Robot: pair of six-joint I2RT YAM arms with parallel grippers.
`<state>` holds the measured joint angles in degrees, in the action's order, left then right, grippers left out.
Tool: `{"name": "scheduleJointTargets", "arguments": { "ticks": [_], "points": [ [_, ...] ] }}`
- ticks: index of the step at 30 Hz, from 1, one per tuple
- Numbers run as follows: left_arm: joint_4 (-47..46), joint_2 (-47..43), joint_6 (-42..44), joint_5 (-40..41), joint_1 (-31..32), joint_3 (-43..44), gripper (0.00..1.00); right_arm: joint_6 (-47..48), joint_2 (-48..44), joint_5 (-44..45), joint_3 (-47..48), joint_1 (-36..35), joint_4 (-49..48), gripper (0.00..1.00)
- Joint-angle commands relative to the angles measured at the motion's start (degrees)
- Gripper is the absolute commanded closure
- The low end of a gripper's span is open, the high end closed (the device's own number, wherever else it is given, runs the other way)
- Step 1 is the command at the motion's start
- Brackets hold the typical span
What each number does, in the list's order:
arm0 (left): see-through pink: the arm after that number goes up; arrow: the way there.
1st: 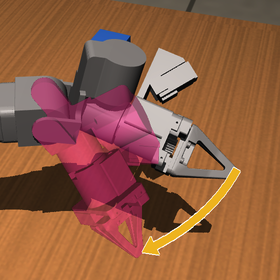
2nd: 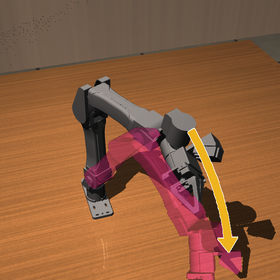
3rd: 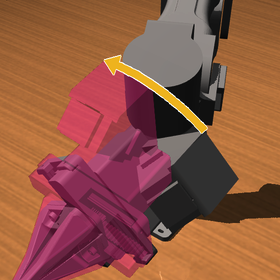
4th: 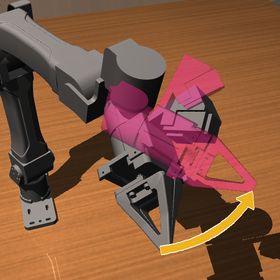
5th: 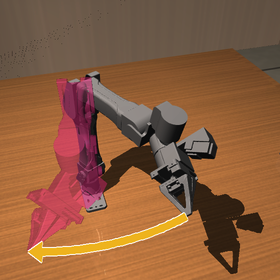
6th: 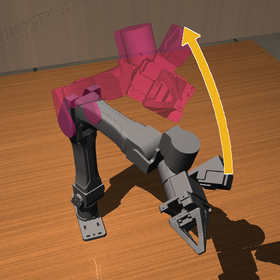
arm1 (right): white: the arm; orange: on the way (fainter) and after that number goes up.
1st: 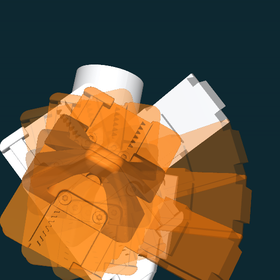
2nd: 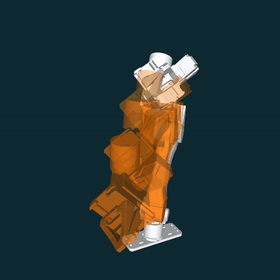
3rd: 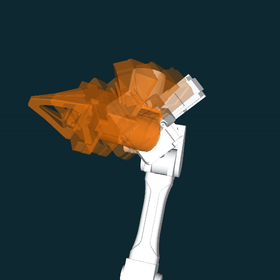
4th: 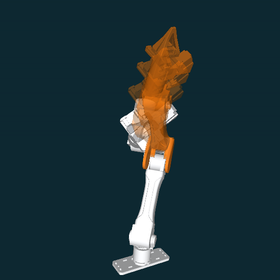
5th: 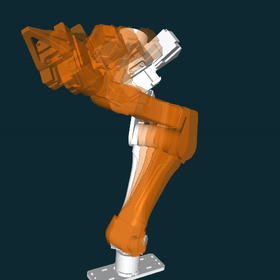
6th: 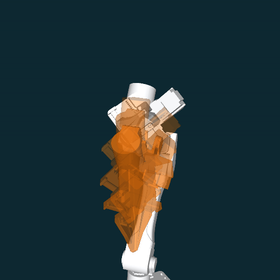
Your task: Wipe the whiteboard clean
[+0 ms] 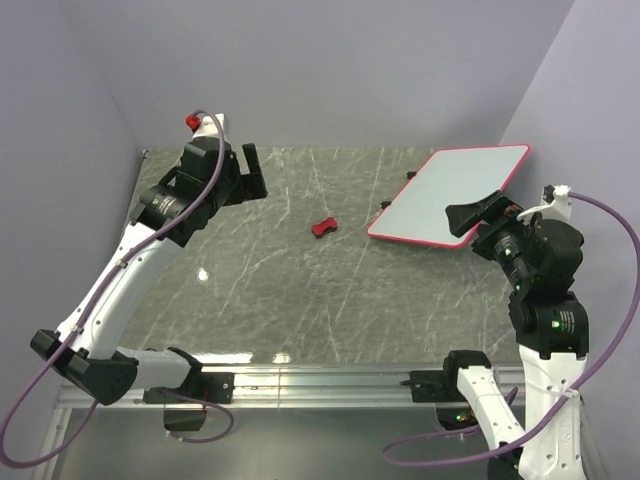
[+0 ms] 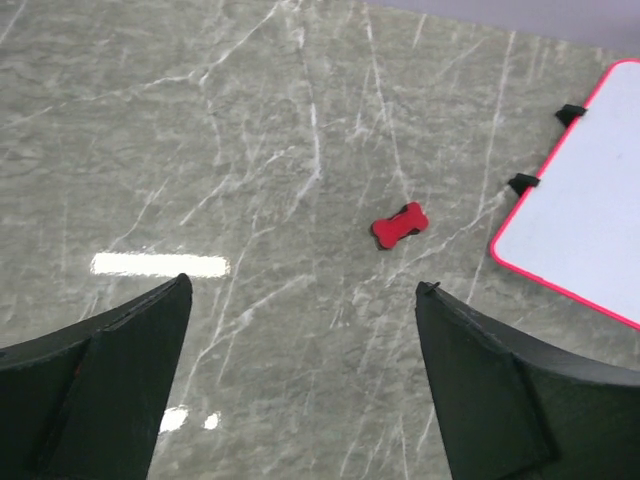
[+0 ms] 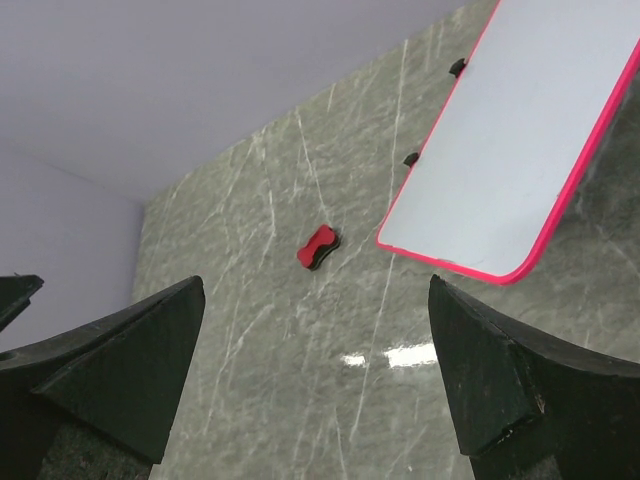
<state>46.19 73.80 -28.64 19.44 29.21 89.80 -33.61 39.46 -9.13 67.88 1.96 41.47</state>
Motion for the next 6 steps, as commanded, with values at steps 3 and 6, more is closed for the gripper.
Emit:
{"name": "scheduleJointTargets", "arguments": {
  "ticks": [3, 6],
  "points": [
    [3.37, -0.15, 1.13, 1.22, -0.12, 2.48, 0.09, -0.32, -1.05, -0.72, -1.17, -0.90, -2.19, 0.00],
    [4.17, 0.99, 0.87, 0.43, -0.03, 3.72, 0.09, -0.32, -1.67, -0.63, -1.60, -0.99, -2.10, 0.00]
  ]
}}
